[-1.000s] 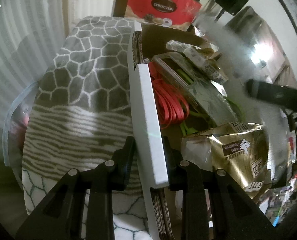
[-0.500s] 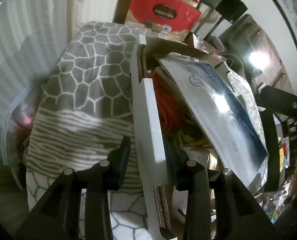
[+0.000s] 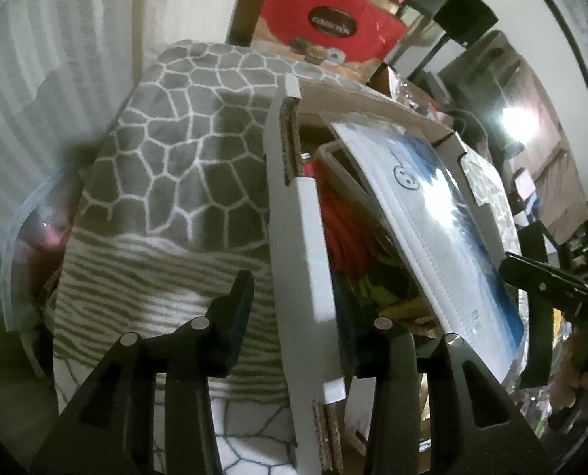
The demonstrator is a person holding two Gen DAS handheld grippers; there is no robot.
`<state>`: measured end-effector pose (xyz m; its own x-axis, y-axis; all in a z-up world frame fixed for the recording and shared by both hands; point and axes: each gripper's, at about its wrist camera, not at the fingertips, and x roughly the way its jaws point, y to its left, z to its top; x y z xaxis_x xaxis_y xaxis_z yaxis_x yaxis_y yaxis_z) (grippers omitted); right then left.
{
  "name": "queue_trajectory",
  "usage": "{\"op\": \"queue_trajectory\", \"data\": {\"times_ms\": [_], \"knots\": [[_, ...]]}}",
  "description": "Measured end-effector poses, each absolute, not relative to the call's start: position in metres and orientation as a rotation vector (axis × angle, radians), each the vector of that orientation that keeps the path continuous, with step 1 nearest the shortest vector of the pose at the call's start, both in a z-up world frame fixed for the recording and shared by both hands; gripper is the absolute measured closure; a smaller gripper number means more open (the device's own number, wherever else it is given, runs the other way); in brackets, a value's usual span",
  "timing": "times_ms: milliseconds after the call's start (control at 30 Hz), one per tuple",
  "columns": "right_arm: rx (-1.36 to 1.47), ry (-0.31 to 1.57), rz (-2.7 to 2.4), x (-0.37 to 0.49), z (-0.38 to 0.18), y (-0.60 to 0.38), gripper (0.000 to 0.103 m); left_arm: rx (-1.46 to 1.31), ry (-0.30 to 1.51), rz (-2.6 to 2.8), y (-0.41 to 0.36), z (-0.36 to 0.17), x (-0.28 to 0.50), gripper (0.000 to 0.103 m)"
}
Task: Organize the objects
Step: 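Carry the mask bag into the box and release it with the right gripper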
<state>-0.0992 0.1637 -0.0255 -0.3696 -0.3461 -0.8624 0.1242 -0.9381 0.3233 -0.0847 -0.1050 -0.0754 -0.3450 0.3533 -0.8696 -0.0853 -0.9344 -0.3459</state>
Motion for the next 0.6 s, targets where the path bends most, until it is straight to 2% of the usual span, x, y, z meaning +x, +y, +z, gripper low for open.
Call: {"op": "queue_trajectory", "data": {"times_ms": [67, 100, 167, 300, 467, 600], "knots": [[1.575, -0.337, -2.351, -0.103, -0.032, 0.167, 0.061, -1.609, -0.338, 2.343, -0.102, -0.077, -0.085, 0.072], [1.581, -0.363, -2.34, -0.104, -0.035, 0.168, 0.063, -1.61, -0.338, 2.338, -0.1, -0.077, -0.086, 0.076], [1.586, -0.408, -2.316, -0.107, -0.04, 0.171, 0.069, -1.613, -0.327, 2.339, -0.098, -0.077, -0.086, 0.077], [1.587, -0.408, -2.318, -0.111, -0.042, 0.168, 0.071, -1.62, -0.303, 2.359, -0.095, -0.076, -0.085, 0.078], [1.601, -0.288, -2.355, -0.112, -0.037, 0.16, 0.071, -1.643, -0.361, 2.358, -0.09, -0.074, -0.081, 0.078], [1.618, -0.227, -2.407, -0.124, -0.035, 0.165, 0.07, -1.646, -0.421, 2.311, -0.08, -0.073, -0.075, 0.072]]}}
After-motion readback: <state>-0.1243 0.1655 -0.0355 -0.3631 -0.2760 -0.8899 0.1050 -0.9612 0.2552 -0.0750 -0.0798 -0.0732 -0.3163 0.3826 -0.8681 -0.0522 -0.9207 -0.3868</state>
